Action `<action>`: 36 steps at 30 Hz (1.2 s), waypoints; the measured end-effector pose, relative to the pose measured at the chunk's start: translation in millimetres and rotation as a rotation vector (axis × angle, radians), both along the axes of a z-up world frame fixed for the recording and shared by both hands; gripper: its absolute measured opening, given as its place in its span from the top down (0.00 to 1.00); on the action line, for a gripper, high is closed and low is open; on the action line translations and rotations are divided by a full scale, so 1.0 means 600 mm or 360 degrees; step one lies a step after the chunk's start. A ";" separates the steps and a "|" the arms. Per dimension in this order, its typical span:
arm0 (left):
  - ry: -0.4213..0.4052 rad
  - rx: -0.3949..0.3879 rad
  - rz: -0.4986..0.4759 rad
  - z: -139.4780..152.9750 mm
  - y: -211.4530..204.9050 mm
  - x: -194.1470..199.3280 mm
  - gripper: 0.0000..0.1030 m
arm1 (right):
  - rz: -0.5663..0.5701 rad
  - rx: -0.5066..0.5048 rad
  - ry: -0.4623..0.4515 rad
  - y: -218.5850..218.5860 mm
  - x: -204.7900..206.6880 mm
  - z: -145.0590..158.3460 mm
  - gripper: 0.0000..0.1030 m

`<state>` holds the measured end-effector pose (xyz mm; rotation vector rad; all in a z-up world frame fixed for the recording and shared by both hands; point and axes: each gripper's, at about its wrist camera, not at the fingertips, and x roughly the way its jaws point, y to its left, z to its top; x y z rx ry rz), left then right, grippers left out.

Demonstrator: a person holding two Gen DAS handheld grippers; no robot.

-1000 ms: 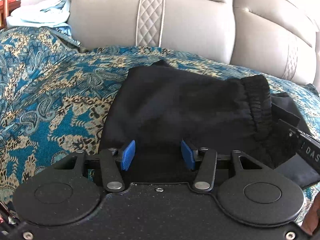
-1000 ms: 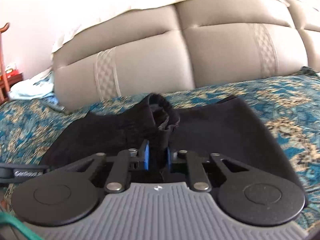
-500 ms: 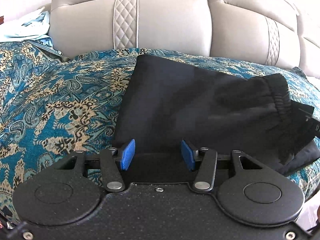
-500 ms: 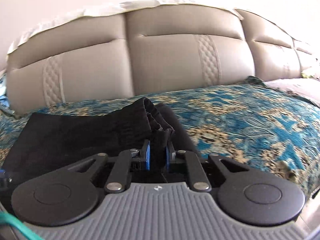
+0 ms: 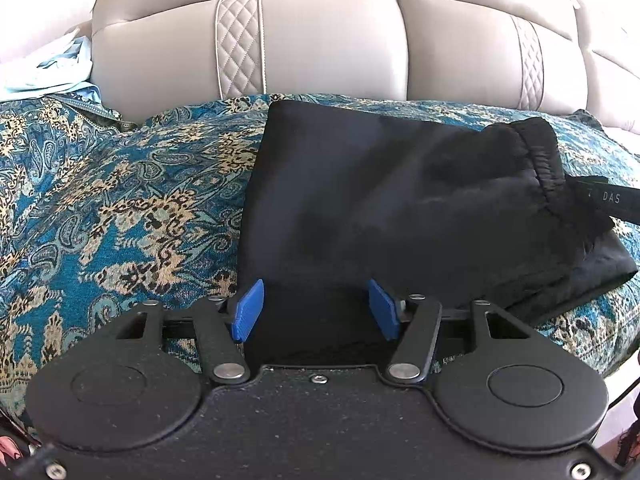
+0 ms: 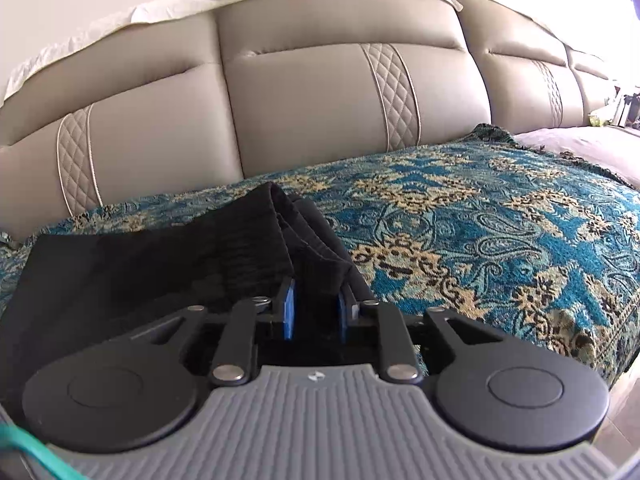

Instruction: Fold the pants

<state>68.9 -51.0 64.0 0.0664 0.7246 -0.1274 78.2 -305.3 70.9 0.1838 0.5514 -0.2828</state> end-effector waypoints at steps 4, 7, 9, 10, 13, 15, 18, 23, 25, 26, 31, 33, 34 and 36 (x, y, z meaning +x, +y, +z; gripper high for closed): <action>0.0002 0.0002 0.0001 -0.001 0.001 0.001 0.44 | 0.0040 -0.0058 0.0000 0.004 -0.002 -0.003 0.73; 0.0002 0.0002 0.0000 -0.001 0.001 0.001 0.43 | 0.0061 -0.0060 -0.0008 0.003 -0.003 -0.002 0.70; 0.0003 0.0000 -0.0001 0.000 0.002 0.002 0.43 | 0.0066 -0.0044 -0.0012 -0.001 -0.004 0.000 0.50; 0.0002 -0.0005 0.0000 0.001 0.004 0.003 0.43 | 0.0068 -0.0038 -0.0021 -0.004 -0.006 0.001 0.39; -0.0015 -0.0022 0.0013 0.016 0.016 0.018 0.42 | 0.0005 -0.0079 -0.0069 -0.008 -0.010 0.010 0.13; -0.0039 -0.0024 0.0026 0.033 0.026 0.037 0.42 | -0.0017 -0.0138 -0.0128 -0.008 -0.011 0.021 0.08; -0.0091 -0.0049 0.0030 0.062 0.038 0.071 0.51 | 0.0034 -0.0239 -0.0187 -0.004 -0.001 0.042 0.00; -0.0114 -0.0134 -0.0031 0.090 0.037 0.139 0.61 | 0.0285 -0.0249 -0.0164 0.001 0.044 0.080 0.00; -0.0112 -0.0130 -0.0038 0.090 0.027 0.163 0.62 | 0.0453 -0.0194 -0.0075 -0.002 0.072 0.088 0.00; -0.0112 -0.0125 -0.0043 0.088 0.021 0.177 0.62 | 0.0515 -0.0183 -0.0033 -0.002 0.084 0.088 0.01; -0.0079 -0.0050 -0.0013 0.060 -0.009 0.231 0.62 | 0.0563 -0.0190 0.0155 -0.006 0.137 0.060 0.02; -0.0056 -0.0009 0.0022 0.045 -0.016 0.248 0.62 | 0.0503 -0.0054 0.0200 -0.024 0.159 0.050 0.01; -0.0040 -0.0001 0.0040 0.039 -0.018 0.258 0.61 | 0.0470 0.0010 0.0203 -0.035 0.168 0.048 0.01; -0.0021 -0.0002 0.0076 0.030 -0.018 0.270 0.54 | 0.0416 0.0085 0.0209 -0.053 0.183 0.042 0.00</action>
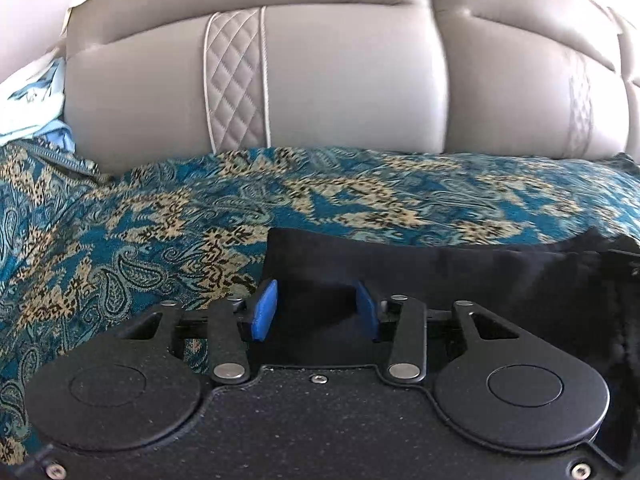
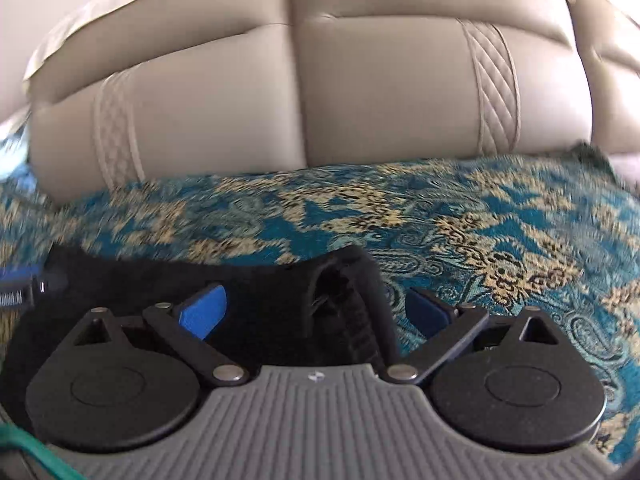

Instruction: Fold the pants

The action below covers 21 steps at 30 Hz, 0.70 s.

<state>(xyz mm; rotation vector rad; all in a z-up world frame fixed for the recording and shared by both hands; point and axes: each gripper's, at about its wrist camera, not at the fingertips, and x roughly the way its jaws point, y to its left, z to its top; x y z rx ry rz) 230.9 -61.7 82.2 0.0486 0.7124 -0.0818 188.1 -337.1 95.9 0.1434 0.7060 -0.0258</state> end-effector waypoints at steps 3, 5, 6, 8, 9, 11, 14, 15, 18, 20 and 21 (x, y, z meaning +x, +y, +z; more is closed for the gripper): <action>0.0003 0.0000 0.0036 -0.010 0.005 0.017 0.50 | 0.0016 0.0019 0.0051 -0.018 0.013 -0.009 0.00; 0.0003 -0.0002 0.0061 -0.016 0.008 0.029 0.47 | 0.0061 0.0037 0.0075 -0.028 0.017 -0.012 0.00; 0.0006 -0.0002 0.0070 -0.019 0.010 0.034 0.46 | 0.0085 0.0042 0.0079 -0.032 0.018 -0.013 0.00; 0.0013 -0.0010 0.0088 -0.024 0.013 0.044 0.43 | 0.0134 0.0037 0.0078 -0.036 0.021 -0.015 0.00; 0.0019 -0.0024 0.0098 -0.027 0.015 0.048 0.41 | 0.0162 0.0027 0.0075 -0.038 0.022 -0.017 0.00; 0.0028 -0.0064 0.0124 -0.030 0.021 0.056 0.39 | 0.0196 0.0009 0.0073 -0.041 0.024 -0.020 0.00; 0.0048 -0.0129 0.0162 -0.036 0.031 0.066 0.34 | 0.0191 0.0037 0.0088 -0.047 0.025 -0.024 0.00; 0.0053 -0.0141 0.0180 -0.038 0.034 0.068 0.31 | 0.0184 0.0049 0.0091 -0.049 0.025 -0.025 0.00; 0.0058 -0.0152 0.0196 -0.045 0.037 0.074 0.31 | 0.0167 0.0060 0.0106 -0.052 0.028 -0.032 0.00; 0.0053 -0.0135 0.0196 -0.046 0.036 0.075 0.30 | 0.0151 0.0093 0.0113 -0.057 0.030 -0.037 0.00; 0.0050 -0.0125 0.0196 -0.047 0.034 0.075 0.30 | 0.0145 0.0111 0.0110 -0.060 0.031 -0.039 0.00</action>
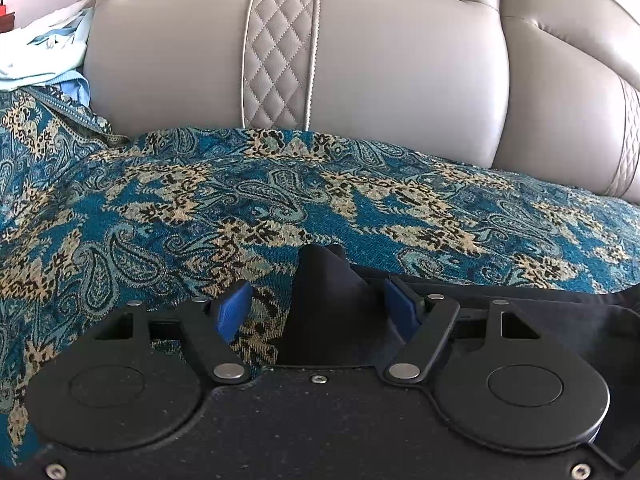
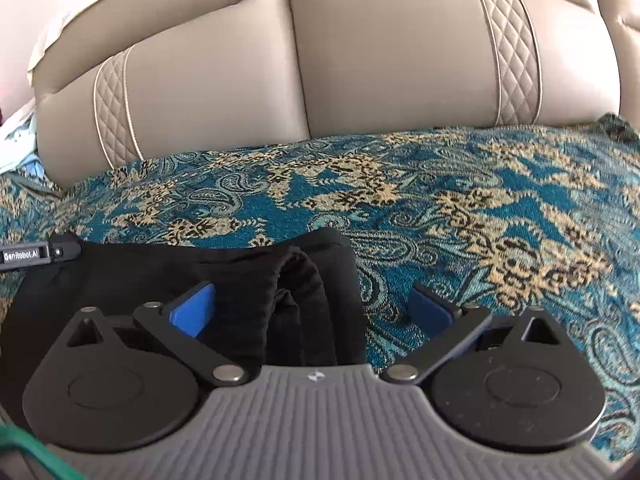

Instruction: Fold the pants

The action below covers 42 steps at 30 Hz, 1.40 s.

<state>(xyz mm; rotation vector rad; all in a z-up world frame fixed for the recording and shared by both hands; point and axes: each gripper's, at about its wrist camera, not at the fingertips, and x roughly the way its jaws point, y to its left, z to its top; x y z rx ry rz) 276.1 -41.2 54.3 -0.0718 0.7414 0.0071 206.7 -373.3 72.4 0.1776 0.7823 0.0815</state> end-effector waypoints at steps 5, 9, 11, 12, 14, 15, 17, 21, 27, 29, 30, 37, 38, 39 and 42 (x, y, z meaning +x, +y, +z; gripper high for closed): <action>0.0007 0.0018 -0.0001 0.004 0.000 0.000 0.31 | 0.0026 -0.0020 -0.0032 0.000 -0.001 -0.004 0.00; -0.0174 0.0149 -0.0067 0.040 -0.003 -0.038 0.38 | 0.0036 -0.0019 -0.0045 -0.001 -0.002 -0.005 0.00; -0.0209 0.0219 -0.0145 0.052 -0.001 -0.056 0.38 | 0.0035 -0.0018 -0.0049 -0.001 -0.003 -0.005 0.00; -0.0197 0.0235 -0.0174 0.056 0.001 -0.061 0.38 | 0.0035 -0.0019 -0.0046 -0.001 -0.002 -0.004 0.00; -0.0133 0.0215 -0.0230 0.058 0.013 -0.069 0.37 | 0.0038 -0.0018 -0.0040 -0.001 -0.002 -0.004 0.00; -0.0092 0.0170 -0.0254 0.057 0.021 -0.072 0.37 | 0.0038 -0.0017 -0.0034 -0.001 -0.002 -0.004 0.00; -0.0013 0.0056 -0.0283 0.053 0.038 -0.076 0.37 | 0.0047 -0.0016 -0.0016 0.000 -0.002 -0.003 0.00; 0.0121 -0.0152 -0.0292 0.034 0.066 -0.072 0.43 | 0.0113 0.0001 0.0008 0.004 0.000 -0.001 0.01; 0.0167 -0.0345 -0.0307 0.019 0.083 -0.058 0.43 | 0.0371 -0.0152 -0.0019 0.051 -0.017 -0.011 0.01; 0.0173 -0.0390 -0.0315 0.019 0.084 -0.052 0.42 | 0.0376 -0.0151 -0.0036 0.056 -0.021 -0.013 0.01; 0.0176 -0.0416 -0.0328 0.019 0.085 -0.049 0.42 | 0.0367 -0.0127 -0.0041 0.053 -0.021 -0.012 0.01; 0.0191 -0.0610 -0.0547 0.012 0.090 -0.048 0.40 | 0.0312 -0.0015 -0.0071 0.032 -0.022 -0.007 0.11; 0.0193 -0.0653 -0.0567 0.010 0.094 -0.050 0.40 | 0.0304 -0.0008 -0.0077 0.031 -0.023 -0.007 0.13; 0.0197 -0.0702 -0.0581 0.007 0.099 -0.051 0.40 | 0.0296 0.0003 -0.0086 0.030 -0.026 -0.006 0.18; 0.0187 -0.0765 -0.0539 0.001 0.113 -0.047 0.47 | 0.0267 0.0089 -0.0102 0.024 -0.028 -0.004 0.31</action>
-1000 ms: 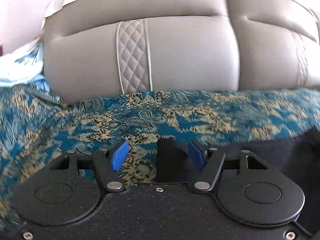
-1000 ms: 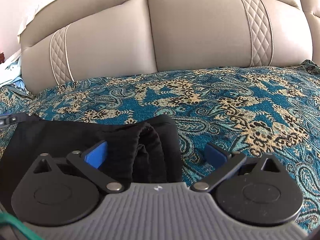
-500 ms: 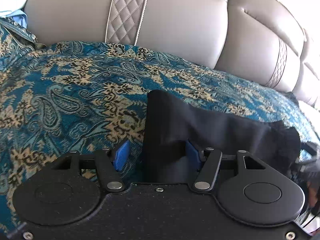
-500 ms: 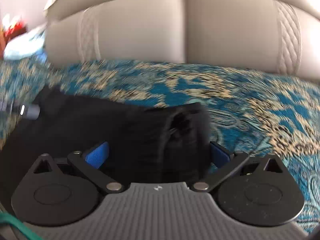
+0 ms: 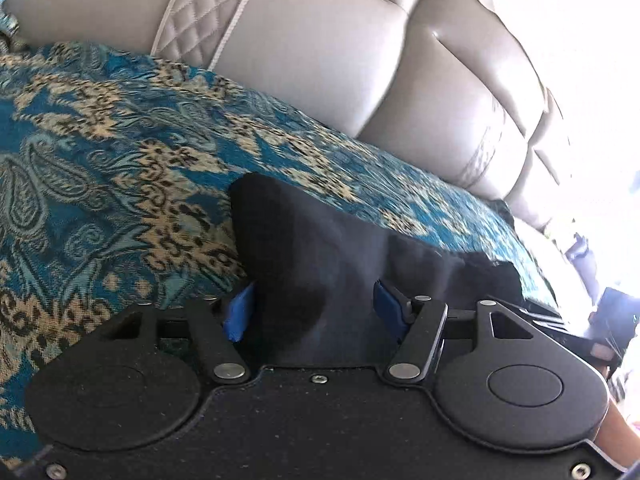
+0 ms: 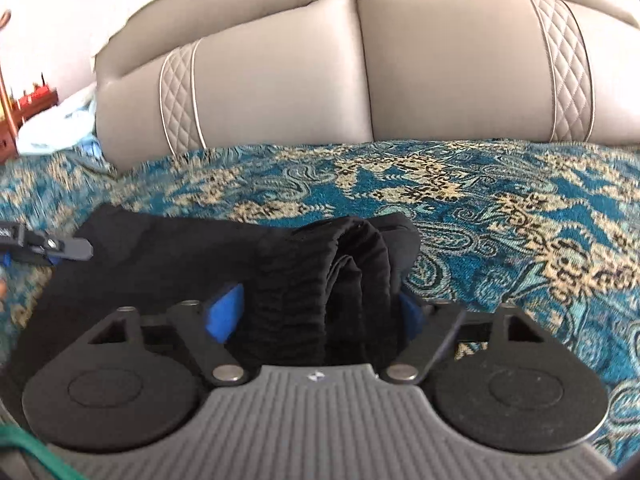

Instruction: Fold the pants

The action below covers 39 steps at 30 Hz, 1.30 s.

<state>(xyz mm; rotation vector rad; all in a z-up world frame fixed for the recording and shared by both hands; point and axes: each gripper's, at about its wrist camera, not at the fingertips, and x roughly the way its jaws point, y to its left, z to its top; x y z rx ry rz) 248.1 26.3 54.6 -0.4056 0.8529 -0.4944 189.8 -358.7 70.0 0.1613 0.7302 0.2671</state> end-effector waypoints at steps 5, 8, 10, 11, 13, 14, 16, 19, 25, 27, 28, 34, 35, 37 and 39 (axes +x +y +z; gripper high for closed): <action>-0.0052 0.0128 0.0028 0.008 -0.020 0.008 0.46 | -0.0017 0.0050 -0.0009 -0.003 -0.002 -0.002 0.36; -0.0106 0.0257 0.0054 0.012 -0.039 0.002 0.63 | -0.0034 0.0096 -0.0006 -0.007 -0.003 -0.003 0.44; -0.0163 0.0364 0.0141 0.016 -0.052 -0.011 0.76 | -0.0041 0.0144 0.0002 -0.008 -0.002 -0.003 0.54; -0.0206 0.0403 0.0181 0.020 -0.059 -0.020 0.82 | -0.0040 0.0176 0.0011 -0.008 -0.001 -0.004 0.56; -0.0291 0.0506 0.0234 0.026 -0.074 -0.034 0.86 | -0.0044 0.0187 0.0015 0.002 0.002 -0.004 0.61; -0.0326 0.0561 0.0258 0.028 -0.081 -0.037 0.86 | -0.0041 0.0172 0.0014 0.010 0.005 -0.003 0.62; -0.0362 0.0630 0.0303 0.032 -0.082 -0.036 0.88 | -0.0039 0.0147 0.0005 0.029 0.014 0.000 0.64; -0.0355 0.0646 0.0367 0.034 -0.064 -0.019 0.89 | -0.0051 0.0139 -0.0011 0.057 0.034 0.005 0.68; -0.0393 0.0777 0.0474 0.057 -0.031 0.055 0.90 | -0.0070 0.0172 -0.0048 0.131 0.102 0.016 0.71; -0.0388 0.0814 0.0518 0.064 -0.022 0.091 0.90 | -0.0067 0.0215 -0.0055 0.147 0.129 0.020 0.71; -0.0384 0.0829 0.0537 0.066 -0.016 0.107 0.90 | -0.0063 0.0242 -0.0064 0.155 0.145 0.022 0.71; -0.0332 0.0916 0.0591 0.044 0.008 0.173 0.90 | -0.0041 0.0238 -0.0062 0.188 0.206 0.007 0.71; -0.0322 0.0932 0.0581 0.036 0.007 0.178 0.89 | -0.0048 0.0212 -0.0044 0.193 0.211 0.000 0.70; -0.0323 0.0996 0.0560 0.019 -0.001 0.186 0.88 | -0.0077 0.0167 -0.0016 0.197 0.217 -0.017 0.65; -0.0339 0.1051 0.0554 0.001 -0.008 0.186 0.84 | -0.0090 0.0169 -0.0028 0.196 0.216 -0.023 0.62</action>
